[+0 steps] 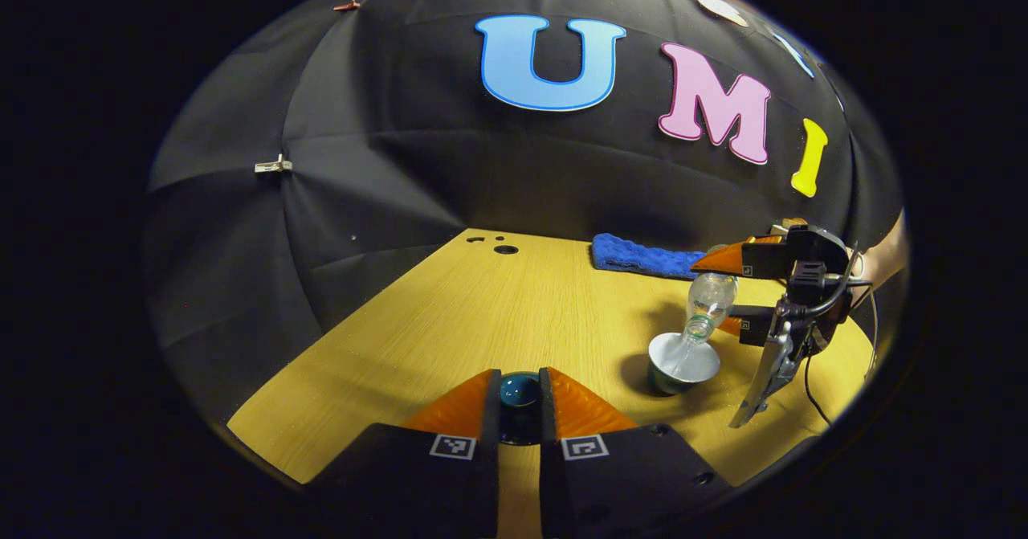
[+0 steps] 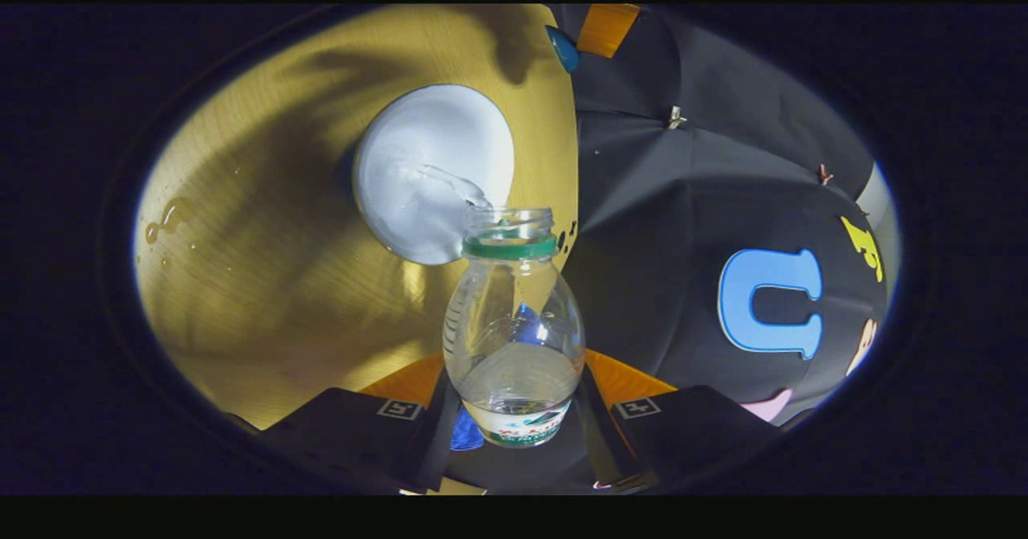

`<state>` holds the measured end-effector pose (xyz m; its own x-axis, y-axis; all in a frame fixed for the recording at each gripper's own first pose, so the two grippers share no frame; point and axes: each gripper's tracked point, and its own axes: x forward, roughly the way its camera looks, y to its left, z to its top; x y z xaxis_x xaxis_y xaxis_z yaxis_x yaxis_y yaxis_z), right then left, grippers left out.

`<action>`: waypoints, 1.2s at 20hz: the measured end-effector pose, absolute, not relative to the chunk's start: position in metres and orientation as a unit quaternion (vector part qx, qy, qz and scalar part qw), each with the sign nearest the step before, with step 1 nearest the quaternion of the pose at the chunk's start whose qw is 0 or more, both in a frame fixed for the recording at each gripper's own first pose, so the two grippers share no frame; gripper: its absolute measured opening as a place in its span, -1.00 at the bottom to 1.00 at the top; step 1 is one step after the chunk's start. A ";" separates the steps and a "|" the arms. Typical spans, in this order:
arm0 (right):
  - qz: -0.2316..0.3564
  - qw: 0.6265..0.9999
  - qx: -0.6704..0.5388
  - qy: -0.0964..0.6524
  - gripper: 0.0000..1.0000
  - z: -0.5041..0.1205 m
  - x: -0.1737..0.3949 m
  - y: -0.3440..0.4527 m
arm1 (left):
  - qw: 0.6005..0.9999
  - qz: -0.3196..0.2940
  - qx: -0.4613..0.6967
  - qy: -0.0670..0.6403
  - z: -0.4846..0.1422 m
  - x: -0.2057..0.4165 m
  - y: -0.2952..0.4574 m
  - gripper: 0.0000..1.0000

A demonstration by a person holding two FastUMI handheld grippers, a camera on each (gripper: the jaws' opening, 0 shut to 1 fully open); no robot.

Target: Open the teacup lid with one hand, grasp the water bottle and pour water into the teacup with the other hand; after pouring, place the water bottle on the coaster and then close the teacup lid.

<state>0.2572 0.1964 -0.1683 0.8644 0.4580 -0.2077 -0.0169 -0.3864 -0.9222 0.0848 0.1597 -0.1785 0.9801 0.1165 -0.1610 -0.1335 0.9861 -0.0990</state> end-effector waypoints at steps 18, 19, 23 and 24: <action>0.222 0.493 -0.825 -0.161 0.42 -0.155 0.265 0.210 | 0.993 0.063 -0.060 0.085 -0.186 0.077 0.157 -0.58; 0.223 0.488 -0.828 -0.164 0.42 -0.154 0.264 0.211 | 0.993 0.062 -0.061 0.086 -0.186 0.077 0.156 -0.51; 0.223 0.468 -0.838 -0.172 0.43 -0.154 0.262 0.209 | 0.993 0.053 -0.057 0.086 -0.187 0.075 0.149 -0.51; 0.223 0.464 -0.839 -0.175 0.42 -0.153 0.262 0.210 | 0.993 0.052 -0.055 0.086 -0.186 0.075 0.149 -0.51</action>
